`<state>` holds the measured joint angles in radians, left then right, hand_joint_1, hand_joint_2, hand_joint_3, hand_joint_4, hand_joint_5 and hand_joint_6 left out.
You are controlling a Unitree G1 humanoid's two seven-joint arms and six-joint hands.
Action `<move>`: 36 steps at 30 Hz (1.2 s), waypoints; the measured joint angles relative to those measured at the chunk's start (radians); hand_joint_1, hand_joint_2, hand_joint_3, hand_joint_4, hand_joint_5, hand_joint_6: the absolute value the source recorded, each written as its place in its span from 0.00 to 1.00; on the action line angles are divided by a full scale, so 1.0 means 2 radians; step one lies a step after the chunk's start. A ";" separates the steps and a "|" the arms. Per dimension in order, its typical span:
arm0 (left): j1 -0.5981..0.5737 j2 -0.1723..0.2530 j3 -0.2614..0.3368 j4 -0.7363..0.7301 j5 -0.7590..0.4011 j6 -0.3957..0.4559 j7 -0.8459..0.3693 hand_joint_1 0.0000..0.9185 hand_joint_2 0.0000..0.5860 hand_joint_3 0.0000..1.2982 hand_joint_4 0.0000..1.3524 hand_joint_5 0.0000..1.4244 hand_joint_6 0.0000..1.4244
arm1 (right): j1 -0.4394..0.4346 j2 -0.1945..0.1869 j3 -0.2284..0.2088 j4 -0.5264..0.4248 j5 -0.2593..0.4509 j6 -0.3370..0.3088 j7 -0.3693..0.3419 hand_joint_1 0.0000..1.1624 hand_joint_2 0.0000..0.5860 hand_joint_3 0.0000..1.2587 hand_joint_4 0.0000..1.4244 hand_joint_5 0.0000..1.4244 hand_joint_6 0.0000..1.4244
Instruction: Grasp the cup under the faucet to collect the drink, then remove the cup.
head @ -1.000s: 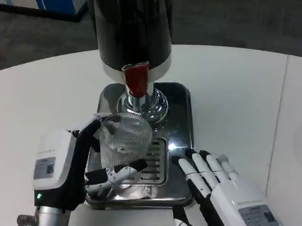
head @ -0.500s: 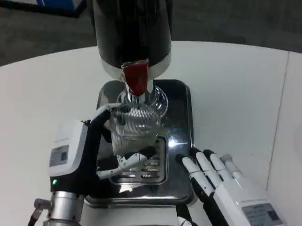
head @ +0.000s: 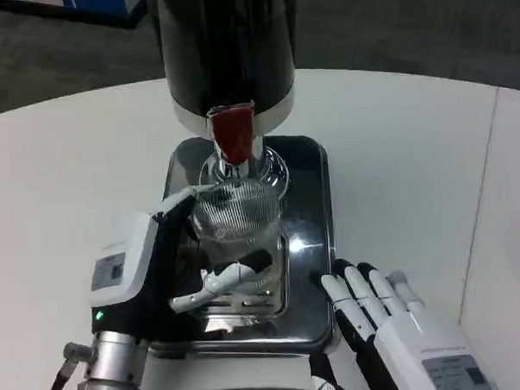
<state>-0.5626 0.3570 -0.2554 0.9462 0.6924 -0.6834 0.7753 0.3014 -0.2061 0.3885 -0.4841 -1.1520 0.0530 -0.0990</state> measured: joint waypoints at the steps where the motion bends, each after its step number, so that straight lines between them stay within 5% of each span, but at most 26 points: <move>1: 0.001 0.000 0.000 0.000 -0.005 -0.001 -0.003 0.06 0.10 0.19 0.15 0.32 0.21 | 0.000 0.000 0.000 0.000 0.000 0.000 0.000 0.20 0.96 0.06 0.00 0.00 0.00; 14: 0.007 0.009 0.004 0.002 -0.043 -0.016 -0.032 0.00 0.00 0.06 0.01 0.23 0.12 | 0.000 0.005 0.000 0.000 0.000 0.000 0.000 0.20 0.96 0.06 0.00 0.00 0.00; 21: 0.038 0.009 0.068 -0.054 -0.176 -0.050 -0.132 0.00 0.14 0.06 0.00 0.19 0.08 | 0.002 0.007 0.001 0.000 0.000 0.000 0.000 0.20 0.96 0.06 0.00 0.00 0.00; 29: 0.078 0.031 0.129 -0.183 -0.398 -0.037 -0.384 0.00 0.18 0.00 0.00 0.00 0.00 | -0.001 0.014 0.005 0.000 0.000 0.001 0.000 0.20 0.96 0.06 0.00 0.00 0.00; 36: 0.079 0.045 0.177 -0.271 -0.639 0.162 -0.662 0.00 0.16 0.00 0.00 0.00 0.00 | -0.003 0.019 0.008 0.001 0.000 0.001 0.000 0.20 0.96 0.06 0.00 0.00 0.00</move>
<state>-0.4054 0.4469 0.0995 0.4045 -0.5854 -0.3588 -0.5493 0.2949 -0.1672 0.4046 -0.4829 -1.1513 0.0543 -0.0990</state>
